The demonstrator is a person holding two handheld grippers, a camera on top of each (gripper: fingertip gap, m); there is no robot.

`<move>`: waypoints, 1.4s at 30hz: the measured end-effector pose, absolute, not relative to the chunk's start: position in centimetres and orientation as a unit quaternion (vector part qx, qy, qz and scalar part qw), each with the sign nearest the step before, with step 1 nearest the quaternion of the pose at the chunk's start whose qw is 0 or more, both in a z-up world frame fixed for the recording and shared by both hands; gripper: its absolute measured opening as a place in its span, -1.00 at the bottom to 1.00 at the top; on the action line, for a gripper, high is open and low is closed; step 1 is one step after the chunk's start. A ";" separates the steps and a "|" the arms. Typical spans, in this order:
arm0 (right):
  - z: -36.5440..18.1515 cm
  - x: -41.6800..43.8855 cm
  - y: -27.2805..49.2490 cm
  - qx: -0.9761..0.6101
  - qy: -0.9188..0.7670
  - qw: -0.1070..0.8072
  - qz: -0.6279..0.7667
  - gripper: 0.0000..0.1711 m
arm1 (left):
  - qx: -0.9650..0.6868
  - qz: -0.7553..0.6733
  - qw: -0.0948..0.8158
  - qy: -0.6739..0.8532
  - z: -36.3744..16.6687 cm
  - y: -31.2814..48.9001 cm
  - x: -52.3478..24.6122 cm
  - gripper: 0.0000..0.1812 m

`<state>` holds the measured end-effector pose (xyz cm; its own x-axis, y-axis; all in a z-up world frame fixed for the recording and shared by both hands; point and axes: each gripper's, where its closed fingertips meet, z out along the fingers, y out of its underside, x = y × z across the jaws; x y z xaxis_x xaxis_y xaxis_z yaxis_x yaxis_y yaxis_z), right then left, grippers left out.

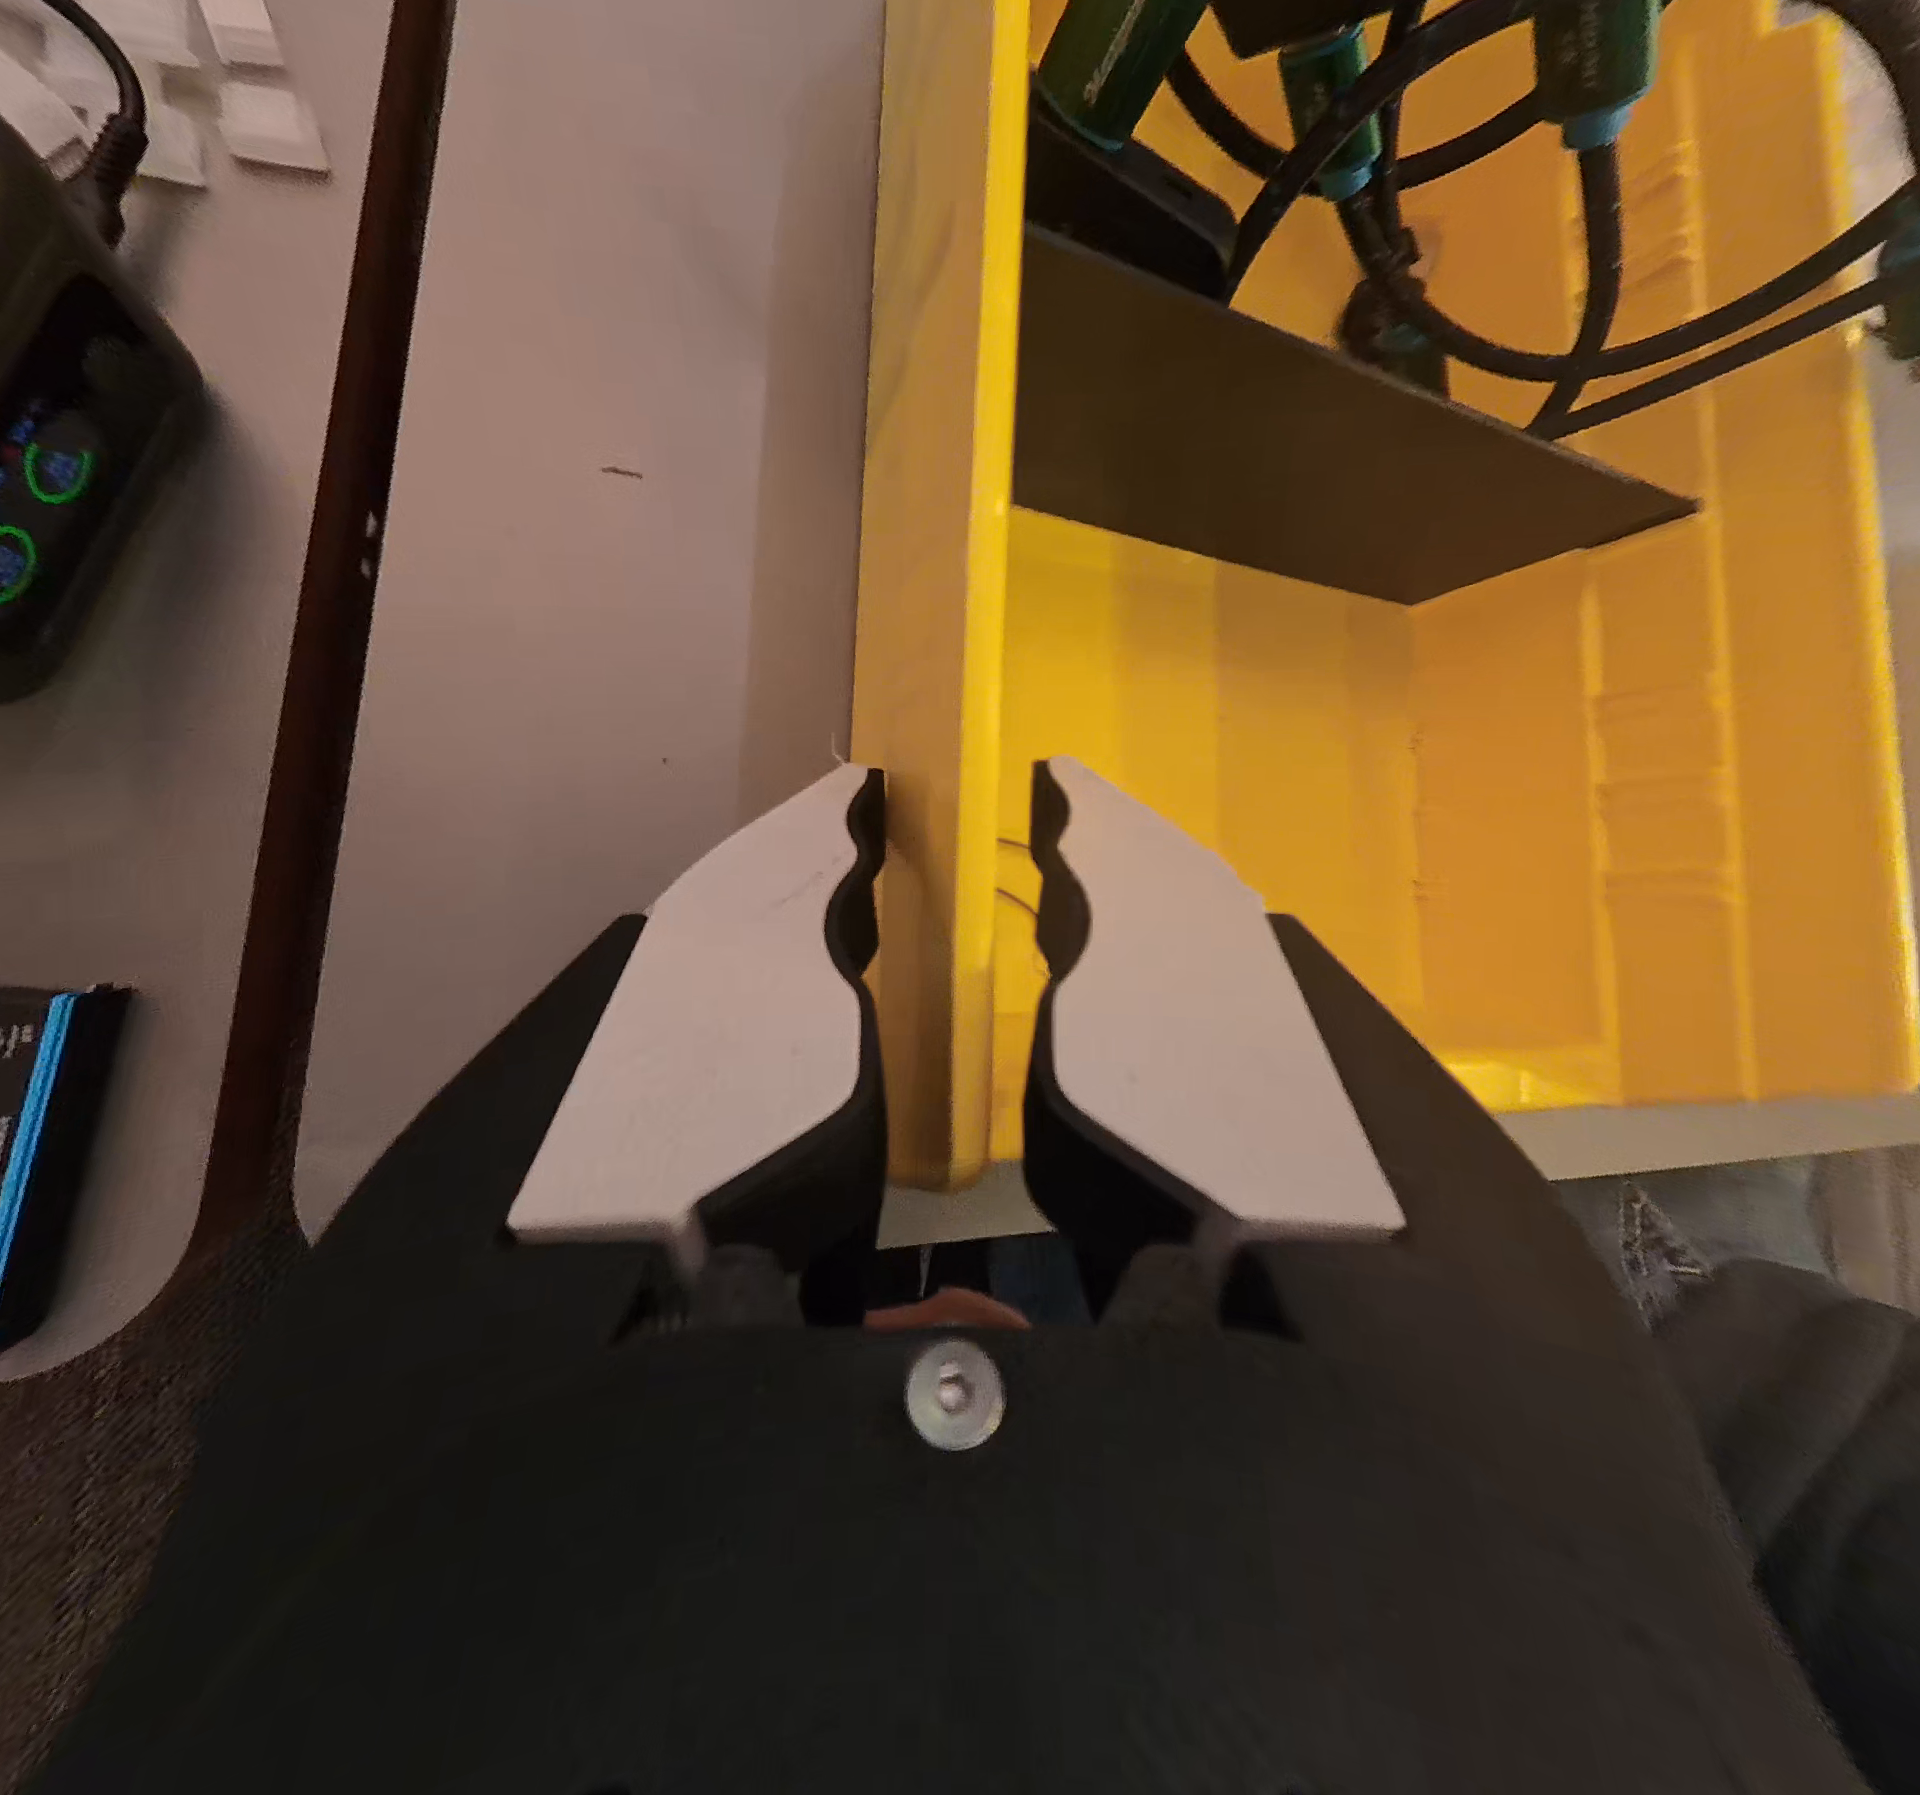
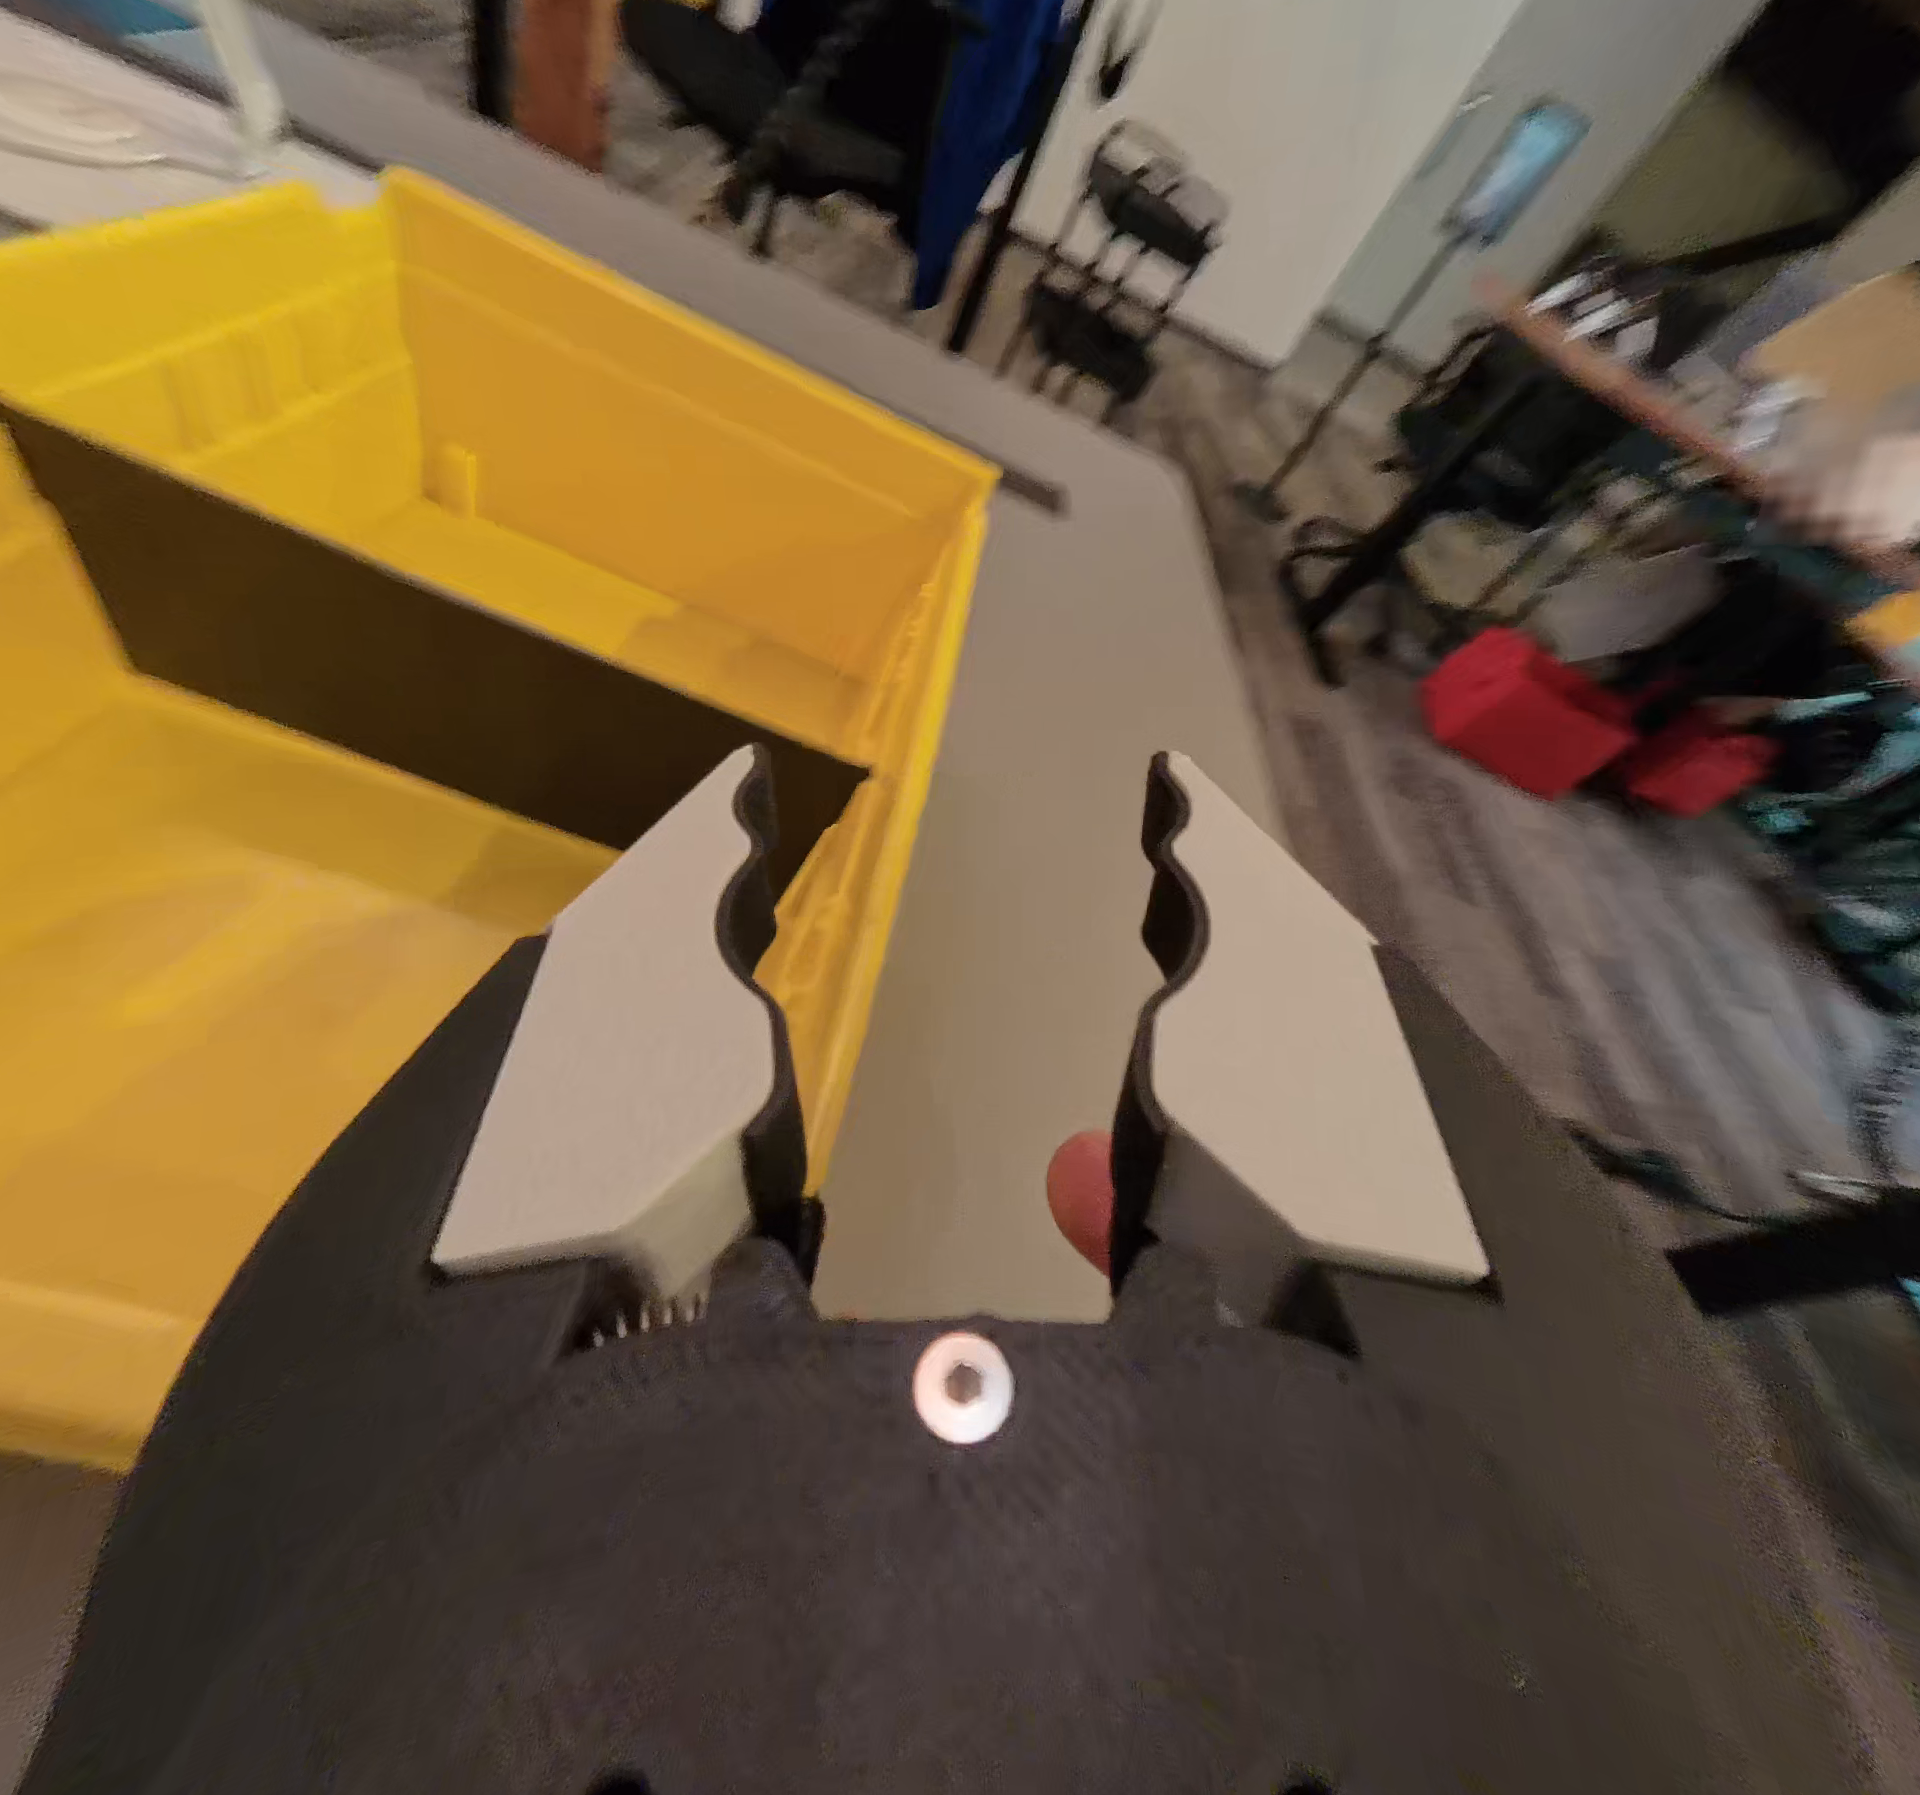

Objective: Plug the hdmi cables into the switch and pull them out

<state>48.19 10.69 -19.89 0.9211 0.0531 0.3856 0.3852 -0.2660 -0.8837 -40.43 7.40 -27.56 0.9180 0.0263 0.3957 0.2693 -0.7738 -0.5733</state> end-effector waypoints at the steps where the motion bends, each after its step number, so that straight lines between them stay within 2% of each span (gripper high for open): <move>1: -18.5 48.6 10.2 -0.768 -0.130 0.602 -0.173 -0.19 | -0.919 -0.184 0.339 -0.082 -27.0 7.5 -40.5 -0.69; 5: -12.7 46.7 8.4 -0.710 -0.139 0.638 -0.263 -0.17 | -0.913 -0.136 0.379 -0.064 -25.0 7.7 -40.9 -0.59; 7: -10.2 42.7 8.2 -0.685 -0.167 0.671 -0.231 -0.19 | -0.905 -0.117 0.406 -0.044 -23.6 7.9 -40.5 -0.54; 9: -8.6 37.5 8.4 -0.664 -0.210 0.696 -0.176 -0.19 | -0.896 -0.080 0.436 -0.018 -21.8 8.3 -39.9 -0.38; 10: -8.1 34.7 8.4 -0.653 -0.235 0.705 -0.146 -0.18 | -0.888 -0.070 0.454 0.007 -20.7 8.4 -39.1 -0.42; 15: -7.7 21.6 8.2 -0.610 -0.342 0.715 -0.009 -0.18 | -0.849 -0.044 0.519 0.084 -16.0 8.7 -34.4 -0.44; 21: -11.4 9.6 8.7 -0.610 -0.413 0.659 0.147 -0.14 | -0.821 -0.034 0.525 0.222 -14.2 9.3 -24.1 -0.41; 24: -14.4 5.9 9.9 -0.622 -0.441 0.626 0.162 -0.09 | -0.836 -0.013 0.465 0.290 -16.3 9.7 -18.2 -0.38; 26: -16.3 4.0 10.7 -0.634 -0.450 0.602 0.182 -0.03 | -0.834 -0.004 0.429 0.347 -18.1 9.7 -14.1 -0.23; 28: -18.5 2.6 11.7 -0.648 -0.457 0.577 0.194 0.04 | -0.822 -0.014 0.420 0.385 -19.4 10.0 -10.2 -0.20; 30: -20.7 1.9 12.9 -0.662 -0.466 0.557 0.186 0.10 | -0.822 -0.011 0.400 0.406 -21.4 10.8 -7.8 -0.06; 32: -22.8 1.7 14.3 -0.670 -0.477 0.544 0.169 0.11 | -0.824 -0.008 0.386 0.415 -23.4 11.9 -6.3 0.07; 38: -28.3 1.1 16.3 -0.707 -0.487 0.478 0.186 0.13 | -0.869 -0.041 0.306 0.387 -31.1 13.5 -6.0 0.29; 42: -30.8 1.0 16.0 -0.727 -0.522 0.419 0.152 0.27 | -0.882 -0.098 0.290 0.357 -32.4 13.2 -5.8 0.26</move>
